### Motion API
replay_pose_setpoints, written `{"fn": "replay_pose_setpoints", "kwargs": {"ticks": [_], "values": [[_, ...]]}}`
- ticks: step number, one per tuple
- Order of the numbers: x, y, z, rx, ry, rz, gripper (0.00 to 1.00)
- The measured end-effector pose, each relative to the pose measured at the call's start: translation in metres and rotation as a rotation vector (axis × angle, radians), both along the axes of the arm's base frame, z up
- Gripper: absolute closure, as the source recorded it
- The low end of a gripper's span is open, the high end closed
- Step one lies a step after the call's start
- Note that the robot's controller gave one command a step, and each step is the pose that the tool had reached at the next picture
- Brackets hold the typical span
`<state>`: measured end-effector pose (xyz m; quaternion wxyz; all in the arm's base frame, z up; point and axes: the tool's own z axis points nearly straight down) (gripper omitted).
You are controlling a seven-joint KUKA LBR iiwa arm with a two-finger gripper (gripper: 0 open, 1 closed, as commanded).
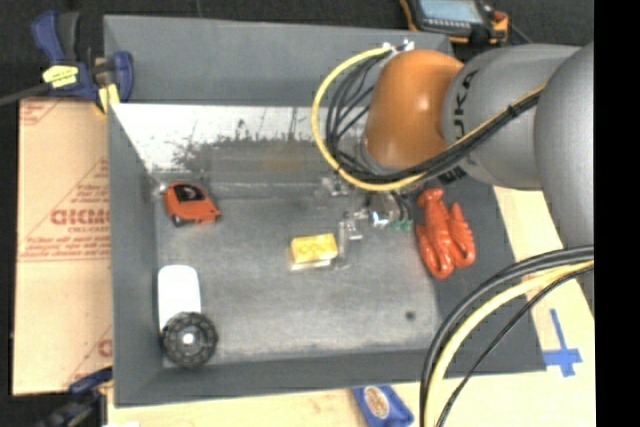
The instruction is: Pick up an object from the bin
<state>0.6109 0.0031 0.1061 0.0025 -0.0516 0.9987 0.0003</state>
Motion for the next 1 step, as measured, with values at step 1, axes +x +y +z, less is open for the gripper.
{"fn": "replay_pose_setpoints", "kwargs": {"ticks": [1], "values": [[-0.0040,0.0111,-0.0327,-0.002,-0.005,-0.096,1.00]]}}
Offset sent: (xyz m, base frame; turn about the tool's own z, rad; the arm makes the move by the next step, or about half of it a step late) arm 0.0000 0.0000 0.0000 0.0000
